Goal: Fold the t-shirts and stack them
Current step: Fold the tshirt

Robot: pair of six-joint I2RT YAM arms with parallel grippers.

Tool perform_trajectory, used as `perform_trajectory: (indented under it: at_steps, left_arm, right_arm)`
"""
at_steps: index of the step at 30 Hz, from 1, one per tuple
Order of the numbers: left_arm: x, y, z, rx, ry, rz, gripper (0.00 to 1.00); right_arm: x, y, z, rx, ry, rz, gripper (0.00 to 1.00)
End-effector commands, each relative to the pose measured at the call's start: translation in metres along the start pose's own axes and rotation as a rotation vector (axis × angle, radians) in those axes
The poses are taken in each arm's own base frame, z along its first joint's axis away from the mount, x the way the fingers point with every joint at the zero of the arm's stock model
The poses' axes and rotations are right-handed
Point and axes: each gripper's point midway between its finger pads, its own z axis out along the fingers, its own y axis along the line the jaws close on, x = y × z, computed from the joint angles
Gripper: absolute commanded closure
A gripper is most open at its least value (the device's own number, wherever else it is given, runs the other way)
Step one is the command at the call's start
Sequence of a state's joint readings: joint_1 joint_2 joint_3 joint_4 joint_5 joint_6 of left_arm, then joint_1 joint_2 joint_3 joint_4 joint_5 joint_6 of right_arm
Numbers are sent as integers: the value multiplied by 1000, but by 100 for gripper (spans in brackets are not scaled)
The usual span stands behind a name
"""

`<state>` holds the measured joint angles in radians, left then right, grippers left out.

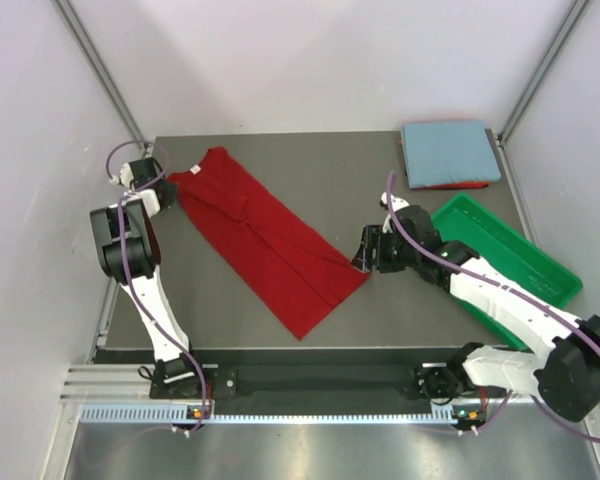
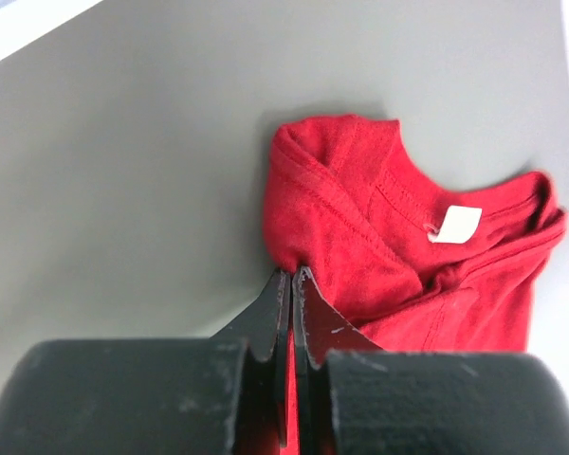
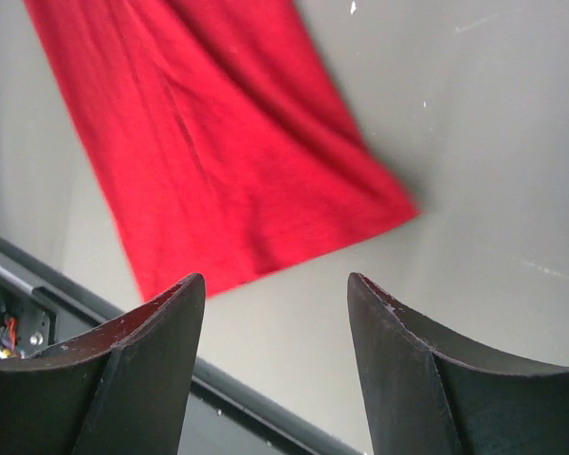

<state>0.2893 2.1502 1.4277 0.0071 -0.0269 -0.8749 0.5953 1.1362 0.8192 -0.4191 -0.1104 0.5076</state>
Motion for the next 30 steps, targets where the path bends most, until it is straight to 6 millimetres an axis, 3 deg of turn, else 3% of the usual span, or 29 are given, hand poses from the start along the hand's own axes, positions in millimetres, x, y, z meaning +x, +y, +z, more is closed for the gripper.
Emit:
perform_trajectory:
  at_steps: [1, 3, 5, 6, 7, 9, 11, 12, 13, 17, 19, 20, 21, 23, 24, 25, 26, 27, 28, 29, 30]
  left_arm:
    - [16, 4, 30, 4, 69, -7, 100]
    - [16, -3, 46, 39, 66, -18, 100]
    - [7, -23, 53, 98, 65, -21, 100]
    - [14, -18, 62, 90, 89, -21, 100]
    - [7, -29, 63, 114, 80, -19, 100]
    - [9, -33, 63, 128, 96, -11, 99]
    - [11, -32, 57, 131, 105, 5, 84]
    - [3, -39, 48, 146, 89, 15, 71]
    - [5, -33, 44, 111, 98, 26, 68]
    - [-27, -10, 12, -48, -7, 61, 58]
    - [-48, -7, -12, -102, -70, 91, 54]
    - [-47, 2, -22, -153, -55, 114, 54]
    - [-54, -4, -39, -147, -65, 120, 54]
    - [-40, -10, -57, -108, -5, 128, 54]
    - [-42, -26, -76, -49, -9, 128, 54]
    - [-12, -17, -81, -24, 74, 136, 54]
    - [9, -25, -91, 15, 115, 164, 54]
    - [15, -36, -108, 57, 115, 182, 54]
    - [46, -14, -113, 23, 177, 207, 54]
    - [72, -19, -123, 42, 211, 252, 54]
    - [84, -20, -136, 63, 220, 280, 54]
  right_arm:
    - [-39, 18, 6, -43, -108, -23, 37]
    - [-38, 16, 18, -29, -86, -22, 38]
    - [-40, 15, 27, -21, -78, -23, 37]
    - [-40, 13, 35, -9, -66, -28, 38]
    - [-41, 12, 39, -4, -61, -32, 38]
    - [-41, 9, 49, 9, -39, -62, 38]
    - [-42, 4, 54, 12, -19, -85, 37]
    - [-39, 3, 59, 4, 2, -112, 37]
    - [-38, 0, 61, 1, 12, -119, 37]
    - [-27, -14, 68, -46, 82, -114, 41]
    - [-24, -23, 73, -51, 109, -114, 46]
    - [-21, -29, 74, -42, 126, -105, 48]
    - [-17, -29, 77, -60, 148, -104, 52]
    - [-14, -28, 81, -87, 165, -98, 54]
    - [-8, -26, 83, -113, 185, -98, 54]
    - [-8, -25, 86, -126, 186, -100, 54]
    - [-7, -25, 88, -133, 187, -98, 54]
    - [-1, -24, 91, -148, 203, -91, 54]
    - [0, -23, 94, -163, 206, -85, 53]
    - [1, -20, 97, -186, 208, -88, 54]
    - [6, -22, 102, -191, 228, -86, 54]
